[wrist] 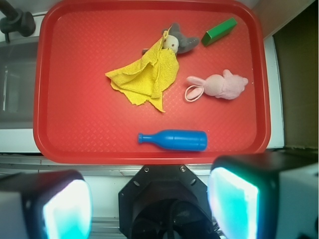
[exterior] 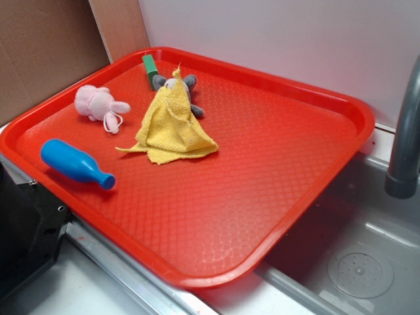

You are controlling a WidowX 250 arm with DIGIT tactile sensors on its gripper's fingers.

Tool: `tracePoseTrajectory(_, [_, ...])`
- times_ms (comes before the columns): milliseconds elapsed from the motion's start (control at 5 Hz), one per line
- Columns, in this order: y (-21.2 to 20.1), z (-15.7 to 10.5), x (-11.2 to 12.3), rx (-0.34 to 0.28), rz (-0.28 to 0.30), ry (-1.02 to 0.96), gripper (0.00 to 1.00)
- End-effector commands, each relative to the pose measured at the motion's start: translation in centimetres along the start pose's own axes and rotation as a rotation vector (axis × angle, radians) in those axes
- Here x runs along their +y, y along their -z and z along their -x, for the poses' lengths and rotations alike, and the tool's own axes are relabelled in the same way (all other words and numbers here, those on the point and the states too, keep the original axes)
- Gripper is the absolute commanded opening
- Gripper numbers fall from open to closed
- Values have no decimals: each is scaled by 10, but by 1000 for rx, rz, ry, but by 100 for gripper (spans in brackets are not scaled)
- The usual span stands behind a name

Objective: Grab the green block.

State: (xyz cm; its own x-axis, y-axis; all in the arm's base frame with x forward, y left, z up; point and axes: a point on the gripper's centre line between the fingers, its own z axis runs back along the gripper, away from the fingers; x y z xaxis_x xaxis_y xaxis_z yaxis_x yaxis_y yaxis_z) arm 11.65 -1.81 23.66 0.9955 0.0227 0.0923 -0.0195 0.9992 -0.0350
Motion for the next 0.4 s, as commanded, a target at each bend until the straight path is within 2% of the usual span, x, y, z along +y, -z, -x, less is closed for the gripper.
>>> tracePoseTrajectory(0, [0, 0, 0, 0, 0, 0, 100])
tracePoseTrajectory(200, [9, -15, 9, -5, 25, -93, 100])
